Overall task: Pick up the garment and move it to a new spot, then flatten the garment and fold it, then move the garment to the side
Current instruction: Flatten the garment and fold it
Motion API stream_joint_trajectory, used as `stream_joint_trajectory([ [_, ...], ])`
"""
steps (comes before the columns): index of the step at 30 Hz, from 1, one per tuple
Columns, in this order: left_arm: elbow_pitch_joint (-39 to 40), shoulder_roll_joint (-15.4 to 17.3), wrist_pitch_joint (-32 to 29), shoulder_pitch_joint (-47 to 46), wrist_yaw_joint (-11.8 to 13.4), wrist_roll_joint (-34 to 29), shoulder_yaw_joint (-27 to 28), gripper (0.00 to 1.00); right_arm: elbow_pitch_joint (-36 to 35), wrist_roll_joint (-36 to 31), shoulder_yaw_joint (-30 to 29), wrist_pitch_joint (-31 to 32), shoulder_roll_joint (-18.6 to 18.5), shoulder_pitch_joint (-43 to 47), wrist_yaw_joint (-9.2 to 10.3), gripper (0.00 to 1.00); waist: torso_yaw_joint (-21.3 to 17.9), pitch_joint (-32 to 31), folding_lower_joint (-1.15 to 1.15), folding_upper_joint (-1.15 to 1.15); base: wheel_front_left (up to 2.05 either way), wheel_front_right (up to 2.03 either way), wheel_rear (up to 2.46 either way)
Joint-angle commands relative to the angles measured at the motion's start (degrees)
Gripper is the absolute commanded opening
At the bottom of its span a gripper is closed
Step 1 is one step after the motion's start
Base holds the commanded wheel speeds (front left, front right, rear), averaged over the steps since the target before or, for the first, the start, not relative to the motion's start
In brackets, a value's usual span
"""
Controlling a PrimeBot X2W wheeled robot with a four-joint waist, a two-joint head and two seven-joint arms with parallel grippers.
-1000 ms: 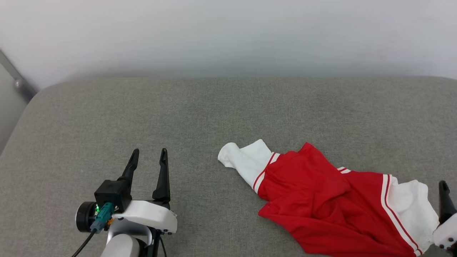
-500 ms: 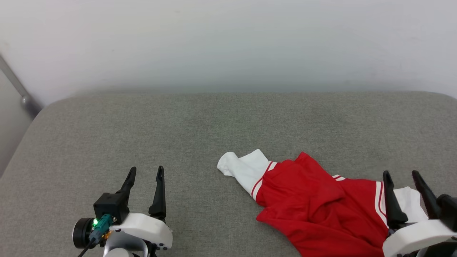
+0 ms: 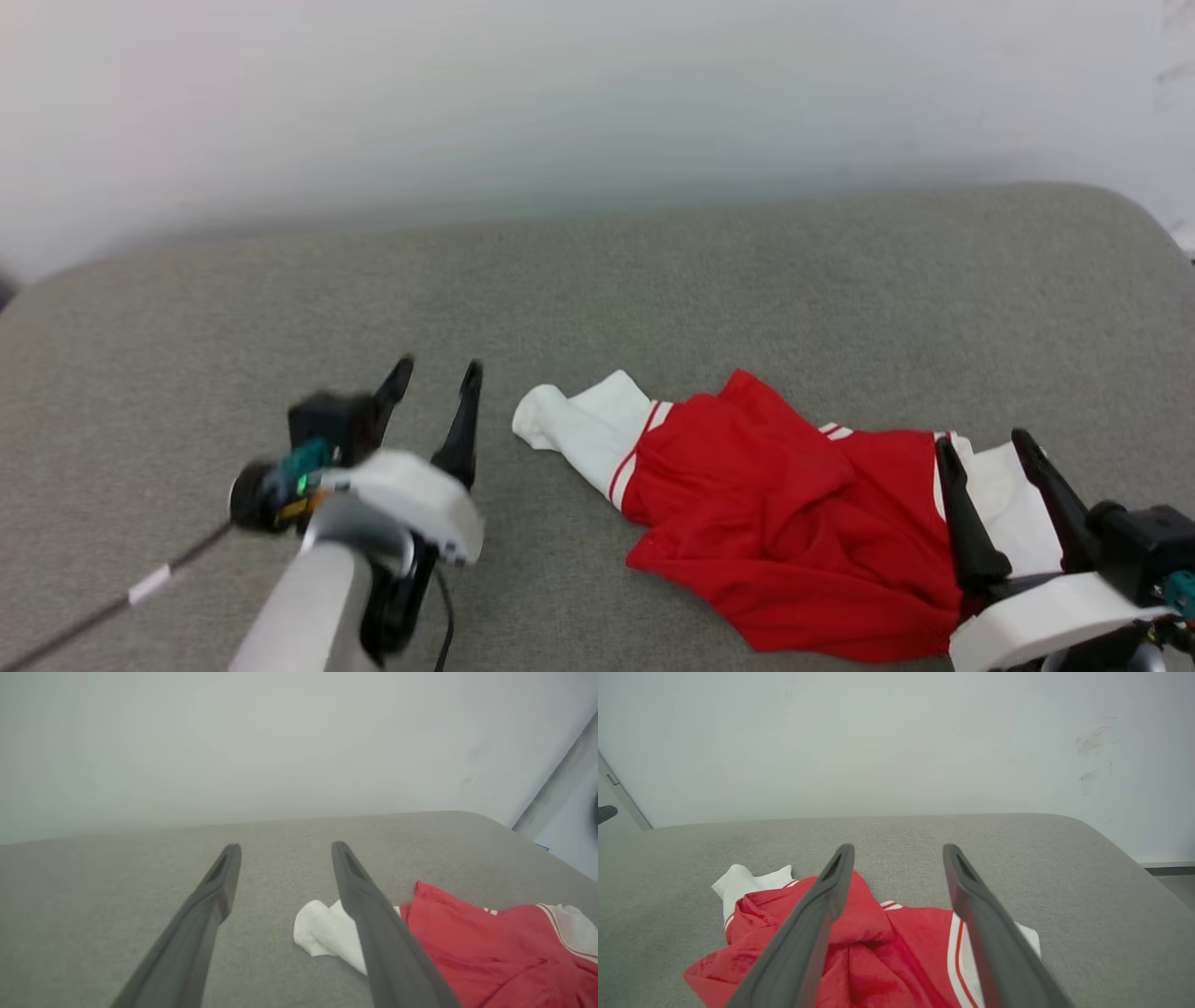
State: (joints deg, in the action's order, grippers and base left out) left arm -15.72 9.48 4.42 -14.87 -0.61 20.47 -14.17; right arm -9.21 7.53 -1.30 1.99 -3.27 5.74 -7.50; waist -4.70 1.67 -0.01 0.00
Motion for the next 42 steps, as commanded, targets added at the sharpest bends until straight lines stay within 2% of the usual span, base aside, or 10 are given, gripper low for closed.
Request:
stream_joint_trajectory([
  [1, -0.3, -0.1, -0.6, -2.3, -0.7, 0.2, -0.2, 1.00, -0.3, 0.0, 0.2, -0.3, 0.2, -1.2, 0.02, 1.00, -1.4, 2.2, 0.01, 0.00, 0.00, 0.00, 0.00],
  [5, -3.4, 0.9, -7.5, -10.7, -3.6, 1.8, -1.5, 1.00, 0.0, 0.1, 0.7, -0.5, 0.2, -3.1, 0.02, 1.00, -3.4, 5.8, 0.01, 0.00, 0.00, 0.00, 0.00],
  [12, -10.4, 4.6, -26.9, -21.5, -6.4, 5.3, -6.1, 1.00, 1.9, 1.3, 2.0, -2.8, 0.3, -6.3, 0.02, 1.00, -6.5, 12.3, 0.01, 0.00, 0.00, 0.00, 0.00],
  [23, -11.2, 12.0, -49.8, -21.0, -6.9, 13.6, -16.3, 1.00, 8.3, 3.1, 2.6, -5.6, 0.4, -9.4, 0.02, 1.00, -9.1, 16.0, 0.01, 0.00, 0.00, 0.00, 0.00],
  [24, -11.8, 12.1, -51.7, -20.3, -6.9, 14.3, -16.9, 0.52, 8.7, 3.3, 2.6, -5.7, 0.4, -9.5, 0.02, 1.00, -9.2, 16.1, 0.01, 0.00, 0.00, 0.00, 0.00],
  [26, -12.2, 12.0, -53.8, -19.4, -6.9, 14.9, -17.9, 0.14, 9.3, 3.4, 2.4, -6.1, 0.4, -9.9, 0.02, 1.00, -9.2, 16.1, 0.01, 0.00, 0.00, 0.00, 0.00],
  [27, -12.4, 11.8, -54.7, -18.9, -6.9, 15.4, -18.1, 0.00, 9.6, 3.4, 2.2, -6.1, 0.4, -10.3, 0.02, 1.00, -9.2, 16.0, 0.01, 0.00, 0.00, 0.00, 0.00],
  [31, -11.8, 11.6, -51.8, -18.4, -5.9, 14.4, -17.8, 0.00, 10.1, 3.8, 1.1, -6.0, 0.3, -10.6, 0.02, 1.00, -8.8, 15.0, 0.01, 0.00, 0.00, 0.00, 0.00],
  [36, -10.0, 11.5, -43.1, -17.8, -3.2, 12.2, -16.3, 0.00, 10.7, 5.9, -1.4, -4.2, -0.2, -10.1, 0.02, 1.00, -7.0, 12.7, 0.01, 0.00, 0.00, 0.00, 0.00],
  [42, -5.5, 10.4, -33.6, -15.8, 0.0, 10.5, -14.6, 0.00, 14.6, 11.5, -7.4, 2.6, -3.1, -10.2, 0.02, 1.00, -4.0, 9.9, 0.01, 0.00, 0.00, 0.00, 0.00],
])
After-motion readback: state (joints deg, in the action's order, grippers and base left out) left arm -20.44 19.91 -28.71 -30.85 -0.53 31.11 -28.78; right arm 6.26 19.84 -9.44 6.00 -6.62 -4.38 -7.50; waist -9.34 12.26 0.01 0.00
